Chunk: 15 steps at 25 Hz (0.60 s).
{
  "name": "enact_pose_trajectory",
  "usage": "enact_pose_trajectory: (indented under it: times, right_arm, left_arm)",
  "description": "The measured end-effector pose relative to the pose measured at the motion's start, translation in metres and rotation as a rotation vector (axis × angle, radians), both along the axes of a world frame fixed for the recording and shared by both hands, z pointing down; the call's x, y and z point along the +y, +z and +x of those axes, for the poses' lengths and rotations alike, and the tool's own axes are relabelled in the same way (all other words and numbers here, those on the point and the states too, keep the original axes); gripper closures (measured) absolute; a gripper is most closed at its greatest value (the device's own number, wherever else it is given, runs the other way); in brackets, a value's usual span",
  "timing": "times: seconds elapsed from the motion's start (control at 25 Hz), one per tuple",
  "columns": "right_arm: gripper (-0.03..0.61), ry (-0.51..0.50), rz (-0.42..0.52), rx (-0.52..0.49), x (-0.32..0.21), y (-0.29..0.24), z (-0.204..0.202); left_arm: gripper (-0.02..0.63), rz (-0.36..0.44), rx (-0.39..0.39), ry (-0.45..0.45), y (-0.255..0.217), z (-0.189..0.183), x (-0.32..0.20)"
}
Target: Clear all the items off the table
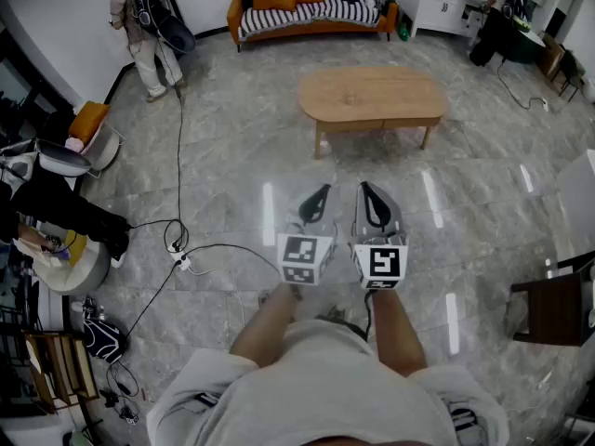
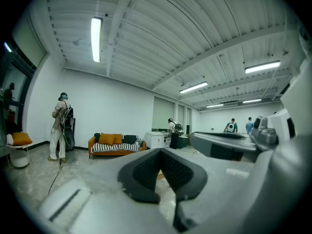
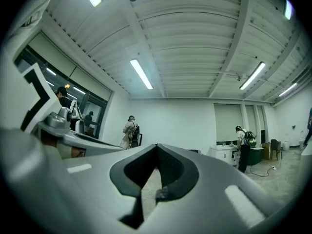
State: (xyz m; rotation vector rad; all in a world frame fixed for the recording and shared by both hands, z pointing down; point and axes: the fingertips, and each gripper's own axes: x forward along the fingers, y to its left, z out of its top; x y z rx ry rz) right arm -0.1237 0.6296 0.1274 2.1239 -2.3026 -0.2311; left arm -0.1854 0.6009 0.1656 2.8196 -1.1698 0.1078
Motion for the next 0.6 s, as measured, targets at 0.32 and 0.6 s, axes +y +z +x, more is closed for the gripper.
enact_pose_trajectory:
  times: [0.32, 0.6]
  right_arm:
    - [0.572, -0.007, 0.002, -0.002, 0.004, 0.006, 0.023]
    - [0.572, -0.002, 0.021, -0.055, -0.003, 0.013, 0.044]
  left_arm:
    - [0.594, -0.001, -0.009, -0.006, 0.005, 0.025, 0.004]
    - [0.594, -0.018, -0.034, -0.012, 0.014, 0.038, -0.001]
